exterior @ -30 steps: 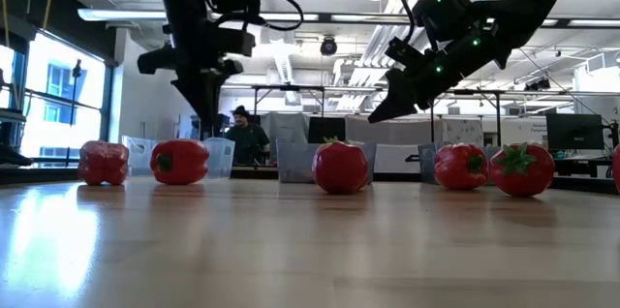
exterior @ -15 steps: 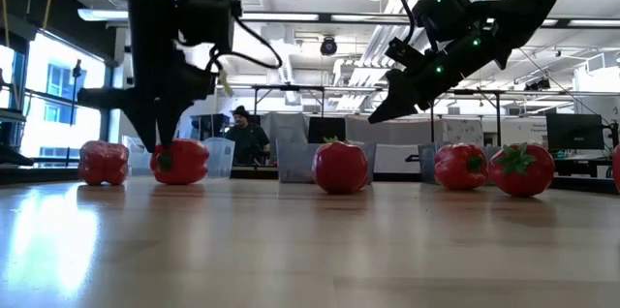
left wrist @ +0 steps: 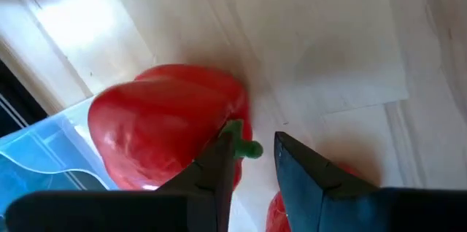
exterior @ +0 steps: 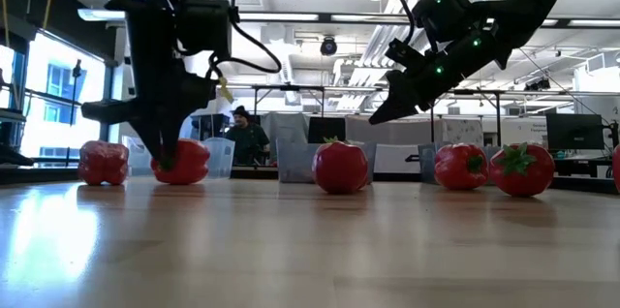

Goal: Sort produce into baskets
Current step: Put the red bell pepper into the transparent bin

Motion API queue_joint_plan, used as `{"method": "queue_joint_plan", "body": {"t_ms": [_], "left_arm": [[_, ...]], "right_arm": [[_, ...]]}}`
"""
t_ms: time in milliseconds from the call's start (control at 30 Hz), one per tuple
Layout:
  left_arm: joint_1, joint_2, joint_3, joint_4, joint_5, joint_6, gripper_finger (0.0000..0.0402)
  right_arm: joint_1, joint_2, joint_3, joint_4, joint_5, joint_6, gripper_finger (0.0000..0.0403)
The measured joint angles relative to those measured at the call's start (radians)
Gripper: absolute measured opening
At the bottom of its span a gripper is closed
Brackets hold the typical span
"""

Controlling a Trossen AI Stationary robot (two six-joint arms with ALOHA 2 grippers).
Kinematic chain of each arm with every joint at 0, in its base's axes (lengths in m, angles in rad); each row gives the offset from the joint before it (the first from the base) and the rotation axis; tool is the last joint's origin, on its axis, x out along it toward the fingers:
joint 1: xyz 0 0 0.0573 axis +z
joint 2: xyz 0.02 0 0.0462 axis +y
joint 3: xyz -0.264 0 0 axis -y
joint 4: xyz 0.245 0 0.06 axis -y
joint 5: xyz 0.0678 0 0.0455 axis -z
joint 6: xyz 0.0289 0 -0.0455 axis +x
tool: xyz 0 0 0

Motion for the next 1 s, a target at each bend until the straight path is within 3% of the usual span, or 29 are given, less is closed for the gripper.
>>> {"method": "queue_joint_plan", "body": {"t_ms": [200, 833, 1000], "left_arm": [[0.014, 0.0, 0.0, -0.006, 0.0, -0.001, 0.0066], [0.022, 0.02, -0.001, -0.006, 0.012, -0.017, 0.0063], [0.033, 0.02, -0.001, -0.001, 0.012, -0.019, 0.004]], "right_arm": [[0.0, 0.0, 0.0, 0.0, 0.0, 0.0, 0.0], [0.0, 0.0, 0.0, 0.0, 0.0, 0.0, 0.0], [0.0, 0.0, 0.0, 0.0, 0.0, 0.0, 0.0]]}}
